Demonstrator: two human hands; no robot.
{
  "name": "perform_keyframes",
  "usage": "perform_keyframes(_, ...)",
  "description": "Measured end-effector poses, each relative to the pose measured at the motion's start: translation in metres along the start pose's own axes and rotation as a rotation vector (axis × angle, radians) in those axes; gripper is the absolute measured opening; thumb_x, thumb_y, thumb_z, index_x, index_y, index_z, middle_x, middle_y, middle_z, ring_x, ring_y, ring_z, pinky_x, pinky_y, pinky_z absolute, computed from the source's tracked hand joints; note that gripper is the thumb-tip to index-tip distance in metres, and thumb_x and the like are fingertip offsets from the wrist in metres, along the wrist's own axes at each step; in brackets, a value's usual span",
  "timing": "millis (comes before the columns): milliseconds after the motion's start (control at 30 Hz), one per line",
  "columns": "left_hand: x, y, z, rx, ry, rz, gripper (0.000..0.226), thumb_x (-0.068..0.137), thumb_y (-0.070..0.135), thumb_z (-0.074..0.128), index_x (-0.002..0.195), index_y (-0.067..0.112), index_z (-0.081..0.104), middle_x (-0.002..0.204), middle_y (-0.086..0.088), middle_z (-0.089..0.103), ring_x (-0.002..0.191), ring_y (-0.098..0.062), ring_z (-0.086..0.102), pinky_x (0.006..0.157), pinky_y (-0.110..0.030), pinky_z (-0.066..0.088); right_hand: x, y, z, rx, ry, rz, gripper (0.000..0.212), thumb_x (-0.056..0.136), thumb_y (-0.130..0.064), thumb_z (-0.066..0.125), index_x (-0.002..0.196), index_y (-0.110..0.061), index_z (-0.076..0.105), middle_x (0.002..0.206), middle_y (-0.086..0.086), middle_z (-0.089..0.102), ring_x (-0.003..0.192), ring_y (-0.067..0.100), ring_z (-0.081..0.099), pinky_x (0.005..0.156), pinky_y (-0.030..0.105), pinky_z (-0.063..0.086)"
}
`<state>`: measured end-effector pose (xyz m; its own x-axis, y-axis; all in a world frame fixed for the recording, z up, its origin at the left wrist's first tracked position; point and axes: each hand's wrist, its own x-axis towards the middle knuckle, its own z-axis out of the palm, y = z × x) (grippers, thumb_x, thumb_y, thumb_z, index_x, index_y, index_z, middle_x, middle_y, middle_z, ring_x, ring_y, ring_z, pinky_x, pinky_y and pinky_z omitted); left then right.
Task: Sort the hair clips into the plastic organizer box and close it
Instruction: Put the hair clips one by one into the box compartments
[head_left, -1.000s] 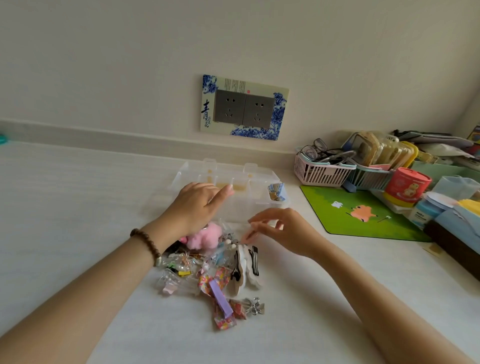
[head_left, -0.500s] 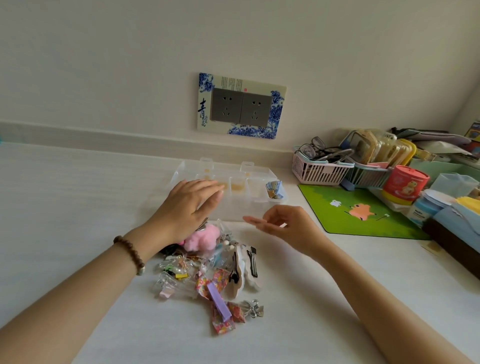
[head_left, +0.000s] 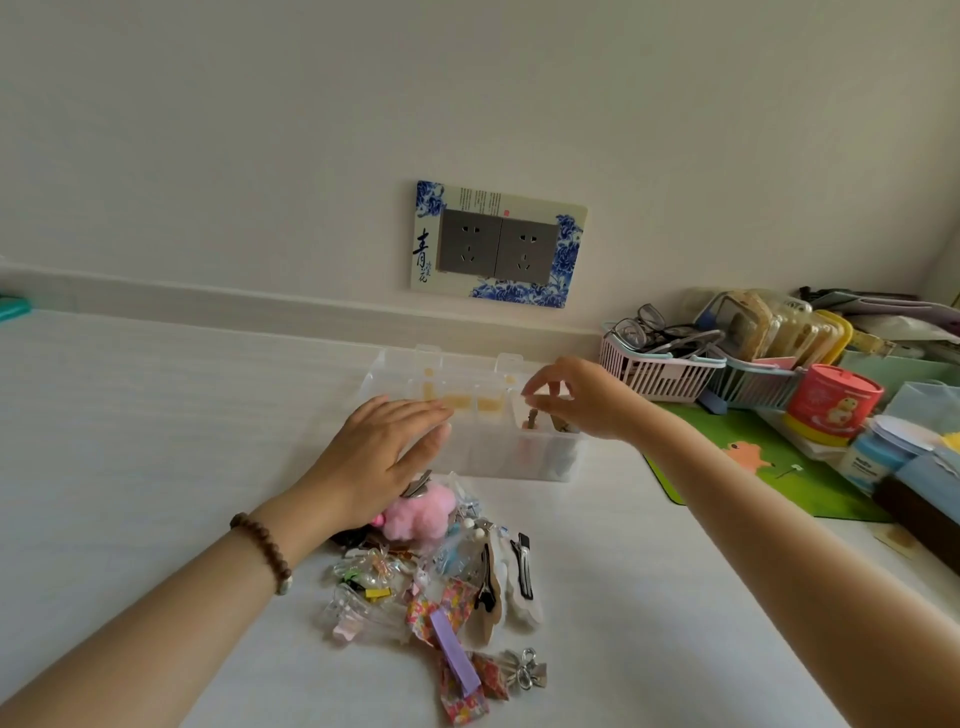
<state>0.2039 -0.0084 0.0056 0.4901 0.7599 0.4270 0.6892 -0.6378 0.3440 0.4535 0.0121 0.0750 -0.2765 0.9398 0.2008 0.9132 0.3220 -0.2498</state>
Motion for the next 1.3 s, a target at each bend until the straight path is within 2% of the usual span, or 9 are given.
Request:
perform_keyframes(100,-0.001,0.000,-0.002,-0.014,-0.003,-0.005,0.082,0.077,0.074,-0.003,0.137,0.033,0.036,0.144,0.018,0.035,0.131,0.006,0.024,0.111,-0.021,0.007,-0.015,-0.023,0.008,0.273,0.214,-0.027,0.017,0.089,-0.026,0.057,0.094,-0.015,0.070,0.081,-0.003,0.066,0.061,0.006,0.057,0.059,0.023,0.049)
perform_keyframes(200,-0.002,0.002,-0.003,-0.016,0.000,-0.005,0.083,0.077,0.074,-0.003,0.136,0.033,0.038,0.143,0.017,0.037,0.129,0.005,0.025,0.111,-0.024,0.012,-0.037,-0.047,0.021,0.473,0.004,-0.001,0.022,0.086,-0.034,0.059,0.083,-0.015,0.071,0.068,-0.008,0.066,0.046,-0.003,0.052,0.047,0.010,0.043)
perform_keyframes(267,-0.002,0.002,-0.003,-0.009,0.010,0.006,0.081,0.079,0.072,-0.003,0.135,0.032,0.039,0.143,0.014,0.038,0.131,0.002,0.028,0.111,-0.025,0.014,-0.046,-0.054,0.037,0.427,-0.126,0.042,0.031,0.082,-0.045,0.061,0.081,-0.015,0.069,0.071,-0.005,0.068,0.051,0.000,0.056,0.049,0.011,0.044)
perform_keyframes(433,-0.001,0.002,-0.004,-0.025,0.022,0.013,0.081,0.080,0.071,-0.002,0.134,0.031,0.042,0.142,0.012,0.041,0.131,0.000,0.031,0.109,-0.023,0.014,-0.051,-0.051,0.062,0.370,-0.171,0.185,0.045,0.069,-0.054,0.071,0.082,-0.011,0.069,0.073,-0.002,0.065,0.063,0.007,0.055,0.063,0.022,0.046)
perform_keyframes(667,-0.002,0.001,-0.003,-0.025,0.023,0.012,0.078,0.081,0.069,-0.001,0.134,0.031,0.042,0.142,0.012,0.041,0.131,0.000,0.030,0.105,-0.018,0.012,-0.052,-0.047,0.070,0.501,-0.033,0.267,0.018,0.077,-0.037,0.071,0.076,-0.020,0.065,0.077,-0.005,0.063,0.064,0.007,0.054,0.070,0.030,0.051)
perform_keyframes(833,-0.002,0.000,-0.002,-0.030,0.028,0.009,0.079,0.080,0.070,-0.001,0.133,0.032,0.042,0.142,0.013,0.042,0.131,0.000,0.031,0.108,-0.021,0.014,-0.052,-0.053,0.076,0.507,0.064,0.247,0.031,0.071,-0.047,0.072,0.082,-0.018,0.069,0.077,0.000,0.067,0.057,0.005,0.052,0.058,0.021,0.043)
perform_keyframes(1033,-0.001,0.000,-0.001,-0.037,0.039,0.012,0.077,0.082,0.069,0.000,0.132,0.031,0.044,0.141,0.012,0.043,0.130,-0.001,0.033,0.108,-0.023,0.016,-0.051,-0.056,0.082,0.542,0.141,0.287,0.020,0.076,-0.038,0.073,0.073,-0.018,0.071,0.061,-0.008,0.065,0.044,0.001,0.052,0.054,0.024,0.047)
perform_keyframes(1133,-0.002,-0.001,0.000,-0.030,0.042,0.011,0.075,0.083,0.069,0.001,0.132,0.032,0.043,0.141,0.013,0.043,0.131,-0.001,0.033,0.109,-0.023,0.016,-0.054,-0.052,0.081,0.515,0.126,0.278,0.021,0.075,-0.037,0.073,0.076,-0.017,0.072,0.073,-0.004,0.070,0.052,0.003,0.054,0.059,0.025,0.048)
perform_keyframes(1300,-0.001,-0.001,0.001,-0.027,0.053,0.014,0.074,0.083,0.068,0.002,0.132,0.032,0.044,0.140,0.012,0.044,0.130,-0.001,0.033,0.108,-0.024,0.017,-0.060,-0.045,0.073,0.490,0.062,0.250,0.019,0.075,-0.034,0.074,0.078,-0.016,0.068,0.073,-0.009,0.065,0.056,-0.001,0.051,0.055,0.011,0.039)
